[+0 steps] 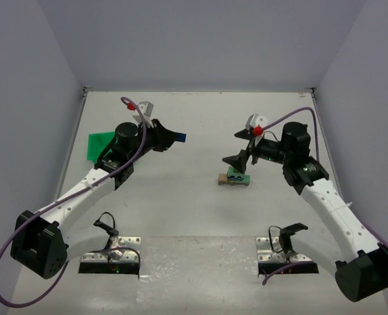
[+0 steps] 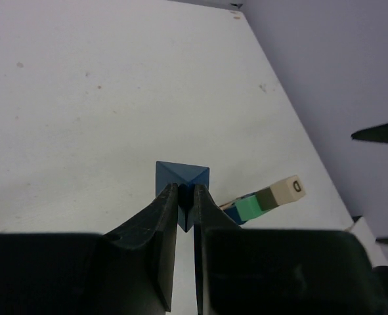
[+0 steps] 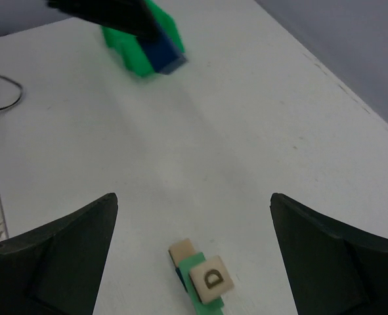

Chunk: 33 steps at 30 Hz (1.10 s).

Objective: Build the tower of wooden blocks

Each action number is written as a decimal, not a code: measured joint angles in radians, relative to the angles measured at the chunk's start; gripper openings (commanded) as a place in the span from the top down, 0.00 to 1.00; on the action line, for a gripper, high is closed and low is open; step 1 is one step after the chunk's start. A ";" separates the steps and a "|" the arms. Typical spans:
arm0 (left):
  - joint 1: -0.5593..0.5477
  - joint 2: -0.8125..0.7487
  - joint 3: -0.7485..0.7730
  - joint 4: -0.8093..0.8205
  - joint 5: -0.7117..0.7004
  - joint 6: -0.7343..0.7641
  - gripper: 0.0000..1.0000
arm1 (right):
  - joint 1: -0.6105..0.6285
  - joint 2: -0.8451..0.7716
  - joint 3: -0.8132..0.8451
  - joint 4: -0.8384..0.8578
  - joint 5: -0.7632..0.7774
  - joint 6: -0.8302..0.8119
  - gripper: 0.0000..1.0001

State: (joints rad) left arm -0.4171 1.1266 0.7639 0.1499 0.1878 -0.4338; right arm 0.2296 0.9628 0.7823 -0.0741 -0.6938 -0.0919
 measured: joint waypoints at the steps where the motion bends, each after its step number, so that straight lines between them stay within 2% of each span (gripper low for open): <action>1: 0.000 -0.007 0.000 0.001 0.015 -0.039 1.00 | 0.061 0.000 0.004 -0.003 -0.010 -0.041 0.01; 5: 0.000 -0.045 -0.021 0.013 0.057 -0.185 1.00 | 0.247 0.017 0.011 0.019 0.003 -0.182 0.01; 11: 0.000 -0.132 -0.101 0.027 0.066 -0.350 1.00 | 0.342 0.129 0.013 0.104 0.083 -0.244 0.01; 17: 0.000 -0.167 -0.124 0.027 0.068 -0.424 1.00 | 0.432 0.209 0.014 0.226 0.124 -0.271 0.01; 28: 0.000 -0.175 -0.162 0.032 0.088 -0.447 1.00 | 0.473 0.373 0.137 0.278 0.153 -0.233 0.02; 30: 0.000 -0.187 -0.164 0.033 0.093 -0.447 1.00 | 0.473 0.389 0.159 0.274 0.159 -0.224 0.05; 33: 0.000 -0.209 -0.167 0.034 0.098 -0.445 1.00 | 0.473 0.413 0.194 0.260 0.162 -0.215 0.17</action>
State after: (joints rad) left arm -0.4171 0.9171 0.5969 0.1840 0.2862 -0.8789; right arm 0.7028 1.3760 0.9762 0.1858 -0.5313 -0.3072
